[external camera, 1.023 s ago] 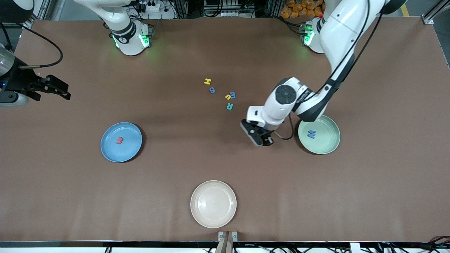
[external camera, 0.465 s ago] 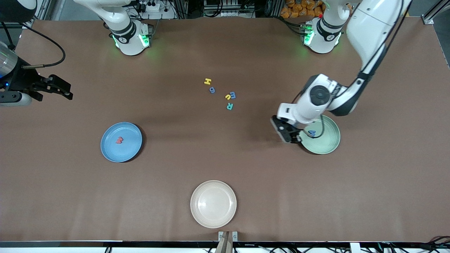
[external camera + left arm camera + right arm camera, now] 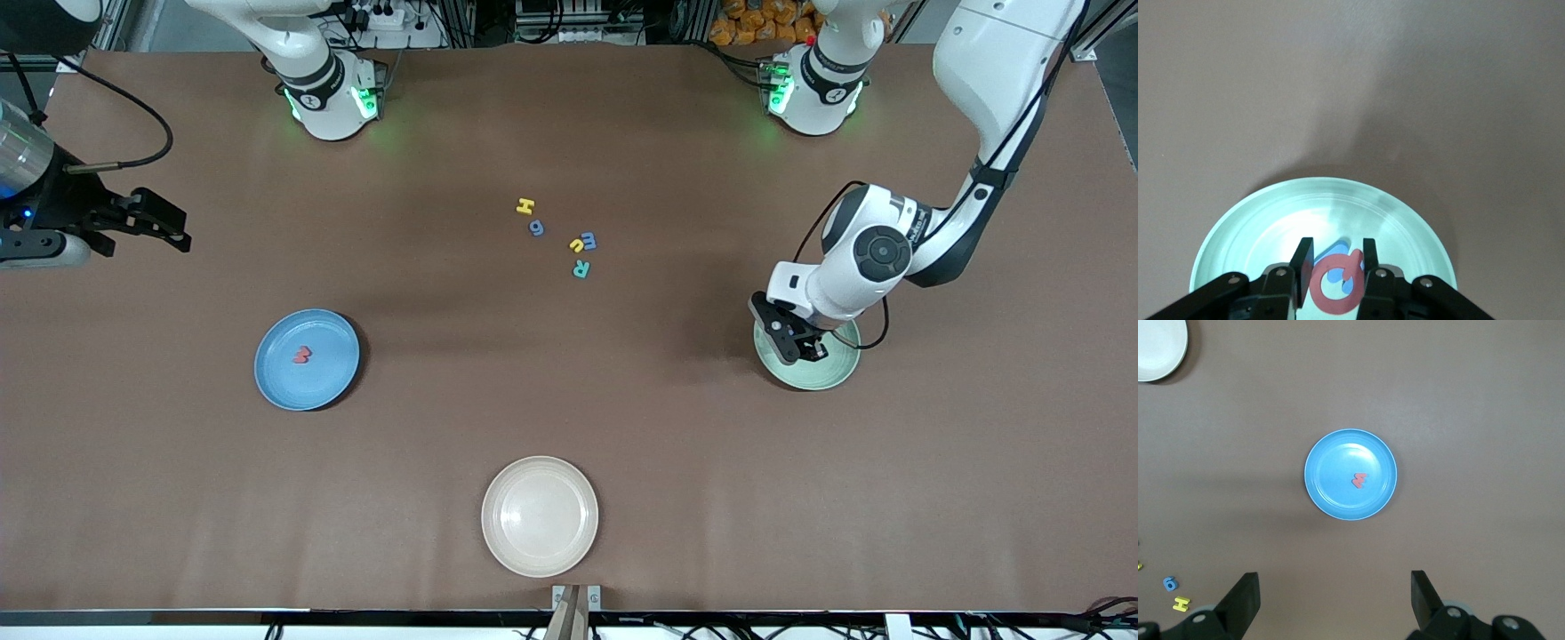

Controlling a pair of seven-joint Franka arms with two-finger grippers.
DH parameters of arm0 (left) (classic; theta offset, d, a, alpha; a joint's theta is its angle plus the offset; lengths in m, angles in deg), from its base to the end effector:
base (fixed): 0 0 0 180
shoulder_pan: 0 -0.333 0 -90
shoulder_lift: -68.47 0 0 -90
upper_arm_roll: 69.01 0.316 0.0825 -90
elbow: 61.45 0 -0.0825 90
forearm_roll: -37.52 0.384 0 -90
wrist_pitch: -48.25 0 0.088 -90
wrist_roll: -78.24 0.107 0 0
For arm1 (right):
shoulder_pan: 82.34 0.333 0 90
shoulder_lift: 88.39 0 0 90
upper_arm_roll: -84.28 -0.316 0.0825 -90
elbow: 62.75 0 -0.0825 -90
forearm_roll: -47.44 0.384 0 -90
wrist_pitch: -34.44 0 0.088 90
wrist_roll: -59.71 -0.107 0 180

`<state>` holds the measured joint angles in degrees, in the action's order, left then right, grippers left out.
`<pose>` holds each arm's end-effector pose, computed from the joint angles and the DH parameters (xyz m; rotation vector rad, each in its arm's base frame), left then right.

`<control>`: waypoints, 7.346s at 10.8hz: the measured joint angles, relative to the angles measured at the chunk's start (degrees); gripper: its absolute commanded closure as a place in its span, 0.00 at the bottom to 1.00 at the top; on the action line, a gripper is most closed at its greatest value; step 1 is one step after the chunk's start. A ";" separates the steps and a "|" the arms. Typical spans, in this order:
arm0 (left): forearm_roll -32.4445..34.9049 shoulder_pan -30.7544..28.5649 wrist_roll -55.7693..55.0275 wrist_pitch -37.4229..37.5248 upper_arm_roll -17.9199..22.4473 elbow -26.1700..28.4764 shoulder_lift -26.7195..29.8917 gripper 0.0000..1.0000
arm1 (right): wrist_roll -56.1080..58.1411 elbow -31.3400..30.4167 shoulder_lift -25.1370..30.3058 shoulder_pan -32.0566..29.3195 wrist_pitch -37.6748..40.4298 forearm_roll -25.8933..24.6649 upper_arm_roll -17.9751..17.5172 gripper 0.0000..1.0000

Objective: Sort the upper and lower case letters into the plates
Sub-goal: 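Carry the Q onto the green plate and open the left gripper, then grasp the blue 6 with the right gripper while the left gripper withdraws, then place the 6 on the blue plate while the left gripper reaches the letters, then withdraw the right gripper while the left gripper lowers toward the yellow H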

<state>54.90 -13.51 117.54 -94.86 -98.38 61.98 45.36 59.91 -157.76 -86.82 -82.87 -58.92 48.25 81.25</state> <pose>0.5455 -0.1567 0.2331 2.6102 -1.7312 0.0212 0.5493 0.0258 0.6033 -3.1281 -0.0724 0.0026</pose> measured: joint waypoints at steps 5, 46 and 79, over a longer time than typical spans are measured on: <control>0.00 -5.25 0.19 0.55 -0.02 2.75 -0.11 0.73 | 0.00 -0.14 -0.57 1.15 -0.26 0.40 -1.27 0.00; 0.01 8.91 -74.54 18.41 -5.84 -10.62 -5.19 0.00 | -33.20 -30.03 -28.49 37.29 -53.05 -12.02 -14.97 0.63; 6.92 51.34 -120.23 12.79 -4.91 -31.70 -23.17 0.00 | -1.73 -16.64 -5.64 3.09 -29.59 -1.84 1.90 0.00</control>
<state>61.82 37.83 -2.69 -82.07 -103.28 30.28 22.19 58.17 -174.40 -92.46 -79.78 -88.51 46.41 83.15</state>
